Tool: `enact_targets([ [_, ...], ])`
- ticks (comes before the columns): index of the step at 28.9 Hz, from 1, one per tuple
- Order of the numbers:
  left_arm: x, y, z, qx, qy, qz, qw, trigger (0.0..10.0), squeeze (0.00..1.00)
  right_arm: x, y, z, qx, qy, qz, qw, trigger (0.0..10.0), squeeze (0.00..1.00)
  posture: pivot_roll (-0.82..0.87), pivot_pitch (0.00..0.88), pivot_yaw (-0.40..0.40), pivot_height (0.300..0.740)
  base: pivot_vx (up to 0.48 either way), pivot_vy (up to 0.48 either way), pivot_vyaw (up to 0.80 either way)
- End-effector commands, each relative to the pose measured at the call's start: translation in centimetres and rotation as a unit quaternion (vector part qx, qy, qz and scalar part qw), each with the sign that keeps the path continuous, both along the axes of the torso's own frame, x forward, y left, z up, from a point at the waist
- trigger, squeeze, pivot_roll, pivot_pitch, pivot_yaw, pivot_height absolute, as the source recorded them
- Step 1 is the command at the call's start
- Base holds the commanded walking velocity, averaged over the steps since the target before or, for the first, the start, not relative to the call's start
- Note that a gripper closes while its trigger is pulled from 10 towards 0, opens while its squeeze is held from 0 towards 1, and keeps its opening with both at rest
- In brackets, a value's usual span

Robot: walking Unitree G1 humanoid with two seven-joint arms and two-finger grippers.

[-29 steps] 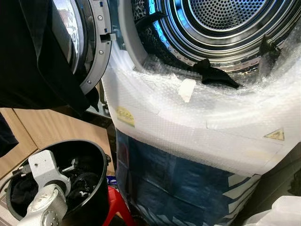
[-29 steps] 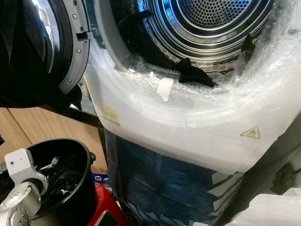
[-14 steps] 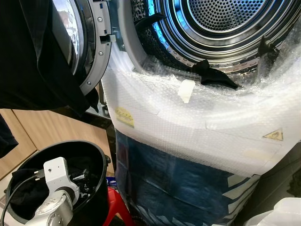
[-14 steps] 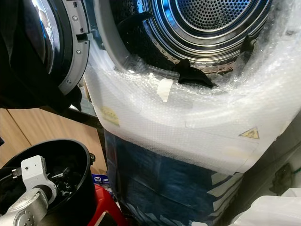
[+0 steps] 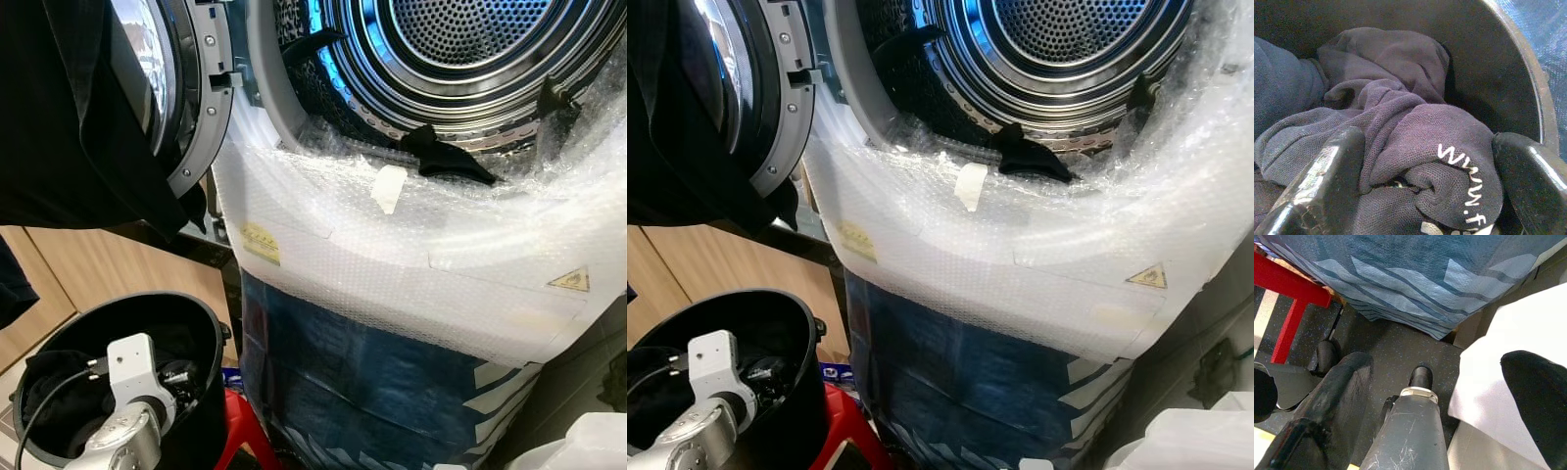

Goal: Clothes washing

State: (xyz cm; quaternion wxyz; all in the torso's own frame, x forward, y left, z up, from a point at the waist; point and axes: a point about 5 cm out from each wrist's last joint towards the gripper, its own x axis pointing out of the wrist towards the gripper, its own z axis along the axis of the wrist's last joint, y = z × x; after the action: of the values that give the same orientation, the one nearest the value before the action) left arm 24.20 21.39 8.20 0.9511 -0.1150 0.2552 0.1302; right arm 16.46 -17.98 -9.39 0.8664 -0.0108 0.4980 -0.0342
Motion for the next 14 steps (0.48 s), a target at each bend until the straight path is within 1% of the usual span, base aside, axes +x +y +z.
enact_targets([
  [1,-0.14,-0.09,-0.38,-0.001,0.019,-0.007,1.000,10.0,0.00,-0.52,-0.13,-0.21,-0.005,0.009,0.004,1.000,10.0,0.00,0.08,0.041,0.036,0.740,0.000,0.000,0.00],
  [2,-0.17,-0.26,-0.48,-0.007,0.023,-0.008,1.000,10.0,0.00,-0.58,-0.10,-0.23,-0.007,0.009,0.009,1.000,10.0,0.00,0.08,0.042,0.037,0.740,0.000,0.000,0.00],
  [4,-0.17,-0.41,-0.55,-0.013,0.027,-0.009,1.000,10.0,0.00,-0.67,-0.13,-0.27,-0.005,0.009,-0.004,1.000,10.0,0.00,0.07,0.039,0.038,0.740,0.000,0.000,0.00],
  [5,-0.18,-0.38,-0.57,-0.013,0.029,-0.007,0.999,8.9,0.00,-0.66,-0.11,-0.26,-0.005,0.009,-0.004,1.000,10.0,0.00,0.07,0.039,0.038,0.740,0.000,0.000,0.00],
  [6,-0.22,-0.31,-0.64,-0.015,0.033,-0.001,0.999,3.5,0.00,-0.61,-0.08,-0.25,-0.005,0.008,-0.001,1.000,10.0,0.00,0.07,0.038,0.038,0.740,0.000,0.000,0.00],
  [7,-0.22,-0.31,-0.64,-0.015,0.033,-0.001,0.999,3.5,0.00,-0.61,-0.08,-0.25,-0.005,0.008,-0.001,1.000,10.0,0.00,0.07,0.038,0.038,0.740,0.000,0.000,0.00],
  [8,-0.22,-0.25,-0.69,-0.013,0.034,0.001,0.999,0.0,0.00,-0.61,-0.09,-0.24,-0.005,0.007,-0.001,1.000,10.0,0.00,0.08,0.039,0.037,0.740,0.000,0.000,0.00],
  [14,0.00,-0.15,-0.49,-0.011,0.028,0.001,1.000,0.0,0.00,-0.48,-0.10,-0.19,-0.009,0.008,0.009,1.000,10.0,0.00,0.08,0.039,0.036,0.740,0.000,0.000,0.00],
])
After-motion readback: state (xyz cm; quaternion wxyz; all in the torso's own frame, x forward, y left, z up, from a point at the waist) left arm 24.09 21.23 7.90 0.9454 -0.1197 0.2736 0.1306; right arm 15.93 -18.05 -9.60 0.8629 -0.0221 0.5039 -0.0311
